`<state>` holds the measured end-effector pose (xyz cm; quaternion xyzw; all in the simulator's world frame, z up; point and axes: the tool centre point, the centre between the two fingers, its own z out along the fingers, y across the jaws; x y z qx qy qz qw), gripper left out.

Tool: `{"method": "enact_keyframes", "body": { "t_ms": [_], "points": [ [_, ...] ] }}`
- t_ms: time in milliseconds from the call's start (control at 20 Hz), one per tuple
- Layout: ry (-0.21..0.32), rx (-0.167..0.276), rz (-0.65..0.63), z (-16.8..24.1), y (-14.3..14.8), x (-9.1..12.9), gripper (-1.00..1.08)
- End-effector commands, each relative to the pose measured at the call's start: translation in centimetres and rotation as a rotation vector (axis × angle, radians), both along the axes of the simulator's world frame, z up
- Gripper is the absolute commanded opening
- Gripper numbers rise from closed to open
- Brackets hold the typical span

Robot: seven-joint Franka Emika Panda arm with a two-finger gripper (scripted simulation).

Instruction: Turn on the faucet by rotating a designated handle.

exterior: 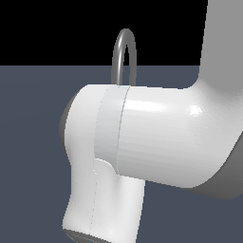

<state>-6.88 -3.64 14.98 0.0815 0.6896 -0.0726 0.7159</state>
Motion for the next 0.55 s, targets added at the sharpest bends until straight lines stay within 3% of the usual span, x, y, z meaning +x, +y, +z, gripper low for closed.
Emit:
{"method": "enact_keyframes", "body": {
  "t_ms": [0, 500],
  "points": [
    [0.029, -0.001, -0.010, -1.9, -1.2, -0.4, -1.00],
    [0.037, -0.005, -0.040, -4.7, -3.8, -0.9, -1.00]
  ]
}}
